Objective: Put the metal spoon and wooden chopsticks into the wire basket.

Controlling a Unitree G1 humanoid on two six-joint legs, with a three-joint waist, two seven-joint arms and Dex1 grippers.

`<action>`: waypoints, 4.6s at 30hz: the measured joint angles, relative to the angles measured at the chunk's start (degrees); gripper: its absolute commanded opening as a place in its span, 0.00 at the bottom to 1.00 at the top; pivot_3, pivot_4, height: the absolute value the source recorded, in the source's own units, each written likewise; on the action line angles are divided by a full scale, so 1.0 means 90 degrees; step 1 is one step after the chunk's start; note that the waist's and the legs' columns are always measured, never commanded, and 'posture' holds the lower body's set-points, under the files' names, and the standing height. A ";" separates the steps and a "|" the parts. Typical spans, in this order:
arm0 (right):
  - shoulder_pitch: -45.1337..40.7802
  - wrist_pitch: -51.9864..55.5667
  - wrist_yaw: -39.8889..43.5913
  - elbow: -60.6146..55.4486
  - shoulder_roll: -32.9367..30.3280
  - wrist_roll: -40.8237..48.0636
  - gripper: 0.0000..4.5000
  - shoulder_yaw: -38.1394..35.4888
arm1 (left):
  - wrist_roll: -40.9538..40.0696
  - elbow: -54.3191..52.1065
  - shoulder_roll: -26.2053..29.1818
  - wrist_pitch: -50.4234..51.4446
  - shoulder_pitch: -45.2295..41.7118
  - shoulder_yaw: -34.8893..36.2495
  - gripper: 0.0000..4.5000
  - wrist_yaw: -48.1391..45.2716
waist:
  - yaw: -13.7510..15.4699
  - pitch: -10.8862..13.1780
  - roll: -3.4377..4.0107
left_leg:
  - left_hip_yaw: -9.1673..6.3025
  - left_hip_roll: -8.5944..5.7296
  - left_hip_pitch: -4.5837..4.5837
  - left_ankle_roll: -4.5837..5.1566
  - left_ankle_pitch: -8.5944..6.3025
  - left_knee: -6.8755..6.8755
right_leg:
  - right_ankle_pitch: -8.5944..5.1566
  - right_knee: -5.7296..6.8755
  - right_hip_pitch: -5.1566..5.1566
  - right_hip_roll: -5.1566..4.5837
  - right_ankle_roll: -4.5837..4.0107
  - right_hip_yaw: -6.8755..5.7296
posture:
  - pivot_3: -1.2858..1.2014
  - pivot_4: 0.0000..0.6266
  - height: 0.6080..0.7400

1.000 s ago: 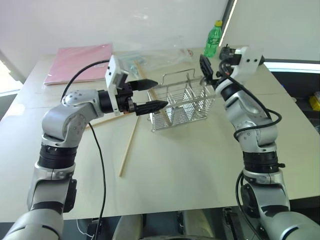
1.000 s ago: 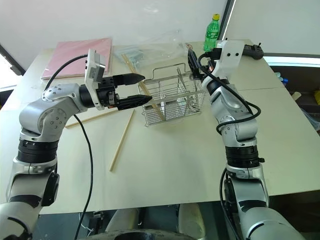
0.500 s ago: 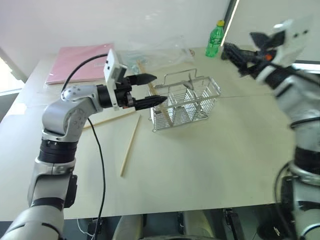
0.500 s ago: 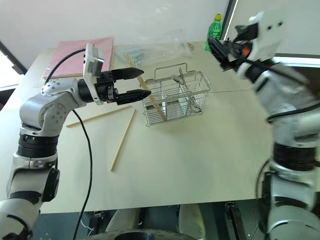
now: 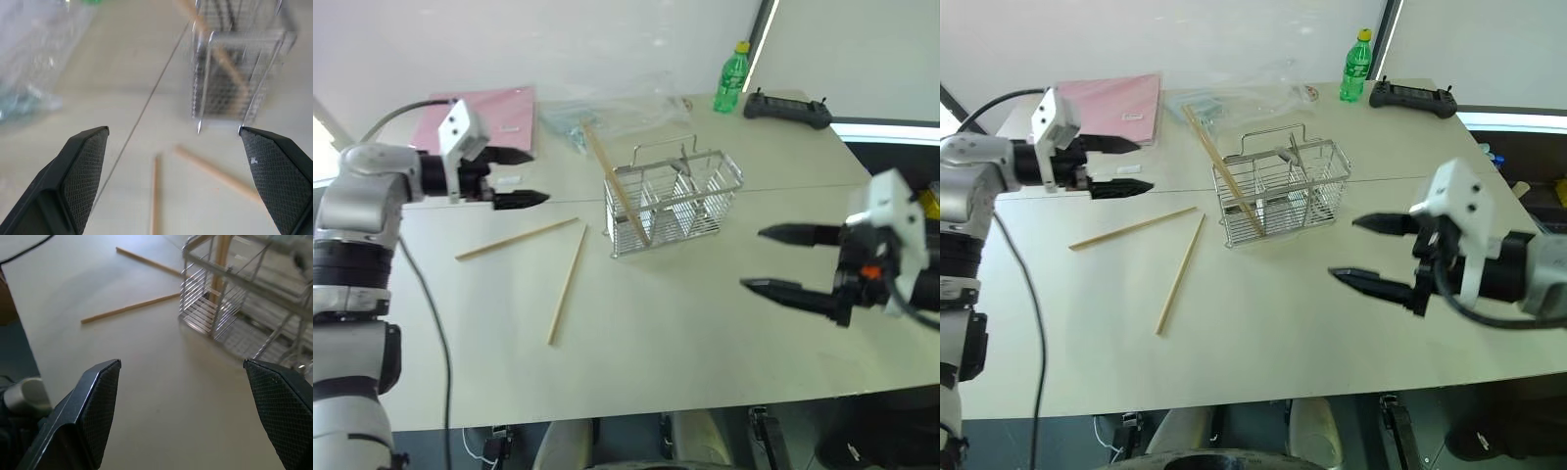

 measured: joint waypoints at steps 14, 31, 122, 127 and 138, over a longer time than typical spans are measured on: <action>0.0305 -0.0752 -0.1498 -0.0280 0.0640 -0.0436 0.91 0.0598 | 0.2843 0.4403 -0.2018 -0.2204 -0.2282 -0.1457 1.00 0.0747 | 0.0251 0.0014 -0.0056 | -0.0003 -0.0008 -0.0042 0.0000 -0.0001 0.0033 | 0.0030 -0.0004 -0.0015 -0.0001 0.0044 0.0001 | 0.52 0.24 0.86; 0.1552 -0.1287 -0.3236 -0.1274 0.1386 0.0038 0.91 0.0349 | 0.4263 0.4990 -0.2761 -0.1621 -0.2872 -0.1760 1.00 0.1480 | 0.0272 0.0015 -0.0059 | -0.0004 -0.0006 -0.0039 0.0002 -0.0002 0.0069 | 0.0029 0.0004 0.0004 0.0000 0.0069 0.0002 | 0.52 0.24 0.86; 0.3306 -0.3742 -0.4721 -0.1470 -0.0022 0.1080 0.93 0.1001 | 0.4993 0.5141 -0.3419 -0.0801 -0.2724 -0.1206 0.59 0.3153 | 0.0265 0.0017 -0.0066 | -0.0003 -0.0007 0.0005 0.0003 -0.0003 0.0087 | 0.0042 0.0008 0.0056 0.0001 0.0071 0.0006 | 0.52 0.24 0.86; 0.3299 -0.3742 -0.4764 -0.1470 -0.0044 0.1144 0.93 0.0994 | 0.5002 0.5140 -0.3429 -0.0822 -0.2688 -0.1207 0.31 0.3148 | 0.0263 0.0016 -0.0066 | -0.0003 -0.0007 0.0005 0.0003 -0.0002 0.0088 | 0.0043 0.0008 0.0057 0.0001 0.0070 0.0006 | 0.52 0.24 0.86; 0.3154 -0.3740 -0.4843 -0.1470 -0.0048 0.1193 0.93 0.0980 | 0.5006 0.5153 -0.3435 -0.0805 -0.2666 -0.1206 0.01 0.3155 | 0.0265 0.0017 -0.0067 | -0.0003 -0.0007 0.0001 0.0003 -0.0003 0.0087 | 0.0048 0.0006 0.0055 0.0001 0.0064 0.0006 | 0.52 0.24 0.86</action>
